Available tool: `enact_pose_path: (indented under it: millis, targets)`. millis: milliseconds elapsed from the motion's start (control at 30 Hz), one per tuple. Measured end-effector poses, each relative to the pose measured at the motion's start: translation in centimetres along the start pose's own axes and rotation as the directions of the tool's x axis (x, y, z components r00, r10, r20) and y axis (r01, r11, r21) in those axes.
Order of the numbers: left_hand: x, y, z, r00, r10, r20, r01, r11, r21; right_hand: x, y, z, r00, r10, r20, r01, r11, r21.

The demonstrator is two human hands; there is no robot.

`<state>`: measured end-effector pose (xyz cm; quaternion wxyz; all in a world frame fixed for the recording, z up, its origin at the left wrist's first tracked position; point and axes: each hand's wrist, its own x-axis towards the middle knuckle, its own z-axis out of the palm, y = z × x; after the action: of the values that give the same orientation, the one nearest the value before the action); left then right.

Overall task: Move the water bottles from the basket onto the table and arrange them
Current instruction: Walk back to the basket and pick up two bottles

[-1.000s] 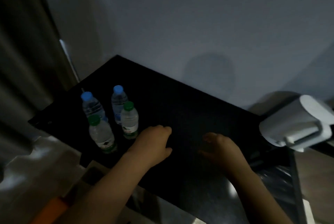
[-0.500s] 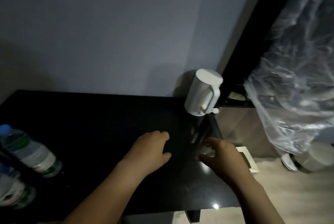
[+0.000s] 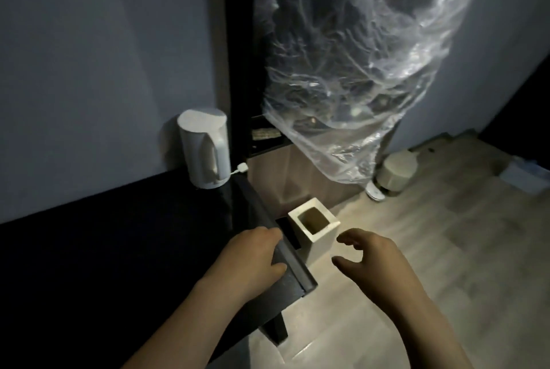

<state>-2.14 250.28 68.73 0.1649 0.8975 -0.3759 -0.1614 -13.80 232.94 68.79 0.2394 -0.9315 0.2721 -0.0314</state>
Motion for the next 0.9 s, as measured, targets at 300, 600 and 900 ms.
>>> enact_pose_path:
  millis: [300,600,900]
  targets:
    - [7.3,7.3,1.9,0.926,0.342,0.157,-0.351,0.936,0.032,-3.4,6.3,-3.6,0.920,0.361,-0.156,-0.356,0.933,0.060]
    - [11.0,13.4,4.4,0.774,0.586,0.242,-0.598,0.801,-0.027,-6.5,9.7,-5.4,0.787,0.568,-0.239,-0.566,0.820,0.084]
    - [14.6,24.4,9.1,0.690,0.667,0.282,-0.700,0.714,0.024,-8.5,19.2,-9.6,0.724,0.643,-0.250,-0.645,0.760,0.086]
